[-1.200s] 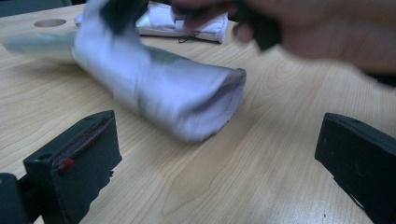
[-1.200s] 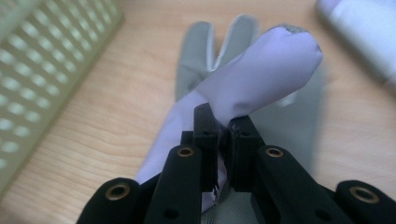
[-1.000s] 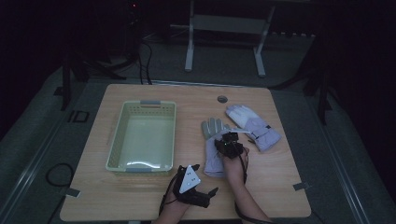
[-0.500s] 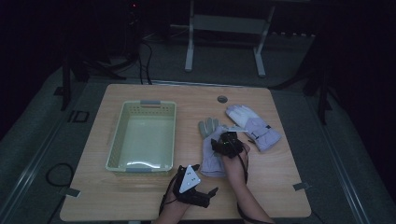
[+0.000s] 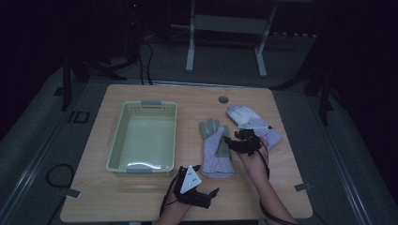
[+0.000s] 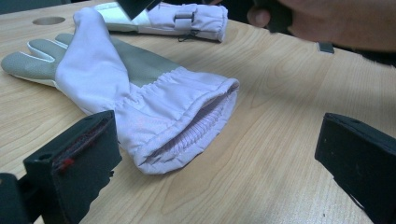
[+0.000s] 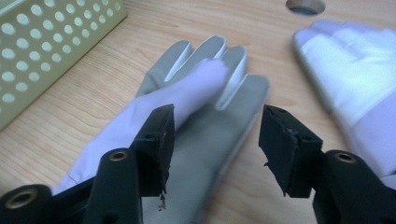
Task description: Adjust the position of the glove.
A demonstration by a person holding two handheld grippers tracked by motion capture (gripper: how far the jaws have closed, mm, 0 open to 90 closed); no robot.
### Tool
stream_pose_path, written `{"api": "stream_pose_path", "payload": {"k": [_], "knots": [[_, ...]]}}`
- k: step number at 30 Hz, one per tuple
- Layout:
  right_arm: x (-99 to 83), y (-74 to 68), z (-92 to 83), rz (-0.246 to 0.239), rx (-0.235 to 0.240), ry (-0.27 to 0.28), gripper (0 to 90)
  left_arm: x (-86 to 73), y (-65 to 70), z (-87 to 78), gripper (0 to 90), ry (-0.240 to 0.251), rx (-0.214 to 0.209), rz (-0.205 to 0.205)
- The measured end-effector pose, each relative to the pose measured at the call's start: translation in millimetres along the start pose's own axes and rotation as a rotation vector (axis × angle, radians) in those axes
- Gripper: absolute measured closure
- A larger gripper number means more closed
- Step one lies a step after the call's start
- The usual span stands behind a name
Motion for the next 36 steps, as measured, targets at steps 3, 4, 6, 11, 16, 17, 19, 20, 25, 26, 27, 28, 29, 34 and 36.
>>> {"api": "stream_pose_path", "payload": {"k": [3, 4, 6, 11, 16, 17, 19, 20, 25, 26, 27, 28, 29, 34, 36], "knots": [[2.8, 18.4, -8.5, -0.02, 0.019, 0.001, 45.1, 0.0, -0.3, 0.1, 0.2, -0.001, 0.0, -0.004], [3.4, 21.9, -10.0, -0.02, 0.027, 0.0, 45.1, -0.1, -0.4, 0.1, 0.2, -0.001, 0.001, -0.004], [6.1, 32.9, -14.8, -0.022, 0.027, 0.009, 45.1, 0.0, -0.3, 0.1, 0.1, 0.0, 0.001, -0.004], [15.3, 67.4, -26.7, -0.015, 0.014, 0.038, 46.5, 0.1, -0.6, 0.2, 0.2, 0.0, 0.003, -0.003], [15.1, 98.3, -30.7, -0.005, -0.029, 0.029, 47.8, 0.1, -0.9, 0.2, 0.1, 0.0, 0.003, -0.008], [13.6, 105.1, -30.7, 0.004, -0.039, 0.028, 48.1, 0.1, -1.0, 0.2, 0.2, 0.0, 0.004, -0.008], [10.6, 112.8, -30.4, 0.021, -0.037, 0.019, 48.9, 0.1, -0.9, 0.3, 0.2, 0.0, 0.003, -0.008], [9.1, 116.9, -30.6, 0.018, -0.044, 0.013, 48.9, 0.0, -1.0, 0.3, 0.1, -0.001, 0.003, -0.008], [13.8, 135.0, -34.3, 0.014, -0.034, 0.027, 48.0, 0.1, -1.8, 0.8, 0.1, -0.001, 0.006, -0.016], [13.8, 135.0, -34.3, 0.014, -0.034, 0.027, 48.0, 0.1, -1.9, 0.6, 0.1, -0.001, 0.006, -0.016], [15.9, 141.3, -33.2, -0.005, -0.041, 0.023, 47.6, 0.2, -1.9, 0.6, 0.2, -0.001, 0.008, -0.014], [15.9, 141.3, -33.2, -0.005, -0.041, 0.023, 47.6, 0.2, -1.9, 0.7, 0.2, -0.001, 0.011, -0.013], [17.5, 143.9, -32.4, -0.01, -0.035, 0.028, 47.5, 0.2, -1.8, 0.8, 0.2, 0.0, 0.014, -0.01], [16.0, 157.0, -20.4, -0.017, -0.028, 0.009, 46.7, 0.2, -1.1, 0.3, 0.1, 0.001, 0.025, 0.007], [11.9, 156.5, -12.1, -0.011, 0.005, 0.009, 46.9, 0.3, -1.1, -0.3, 0.1, 0.005, 0.027, 0.009]]}}
Point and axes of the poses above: each handheld gripper's, and its own axes: z roughly forward along the jaws, x roughly out of its top, y roughly to its right, the point moved 9 cm from there along z, roughly forward along the jaws, and after that the axes turned 4 degrees about y, right-handed, at the moved point
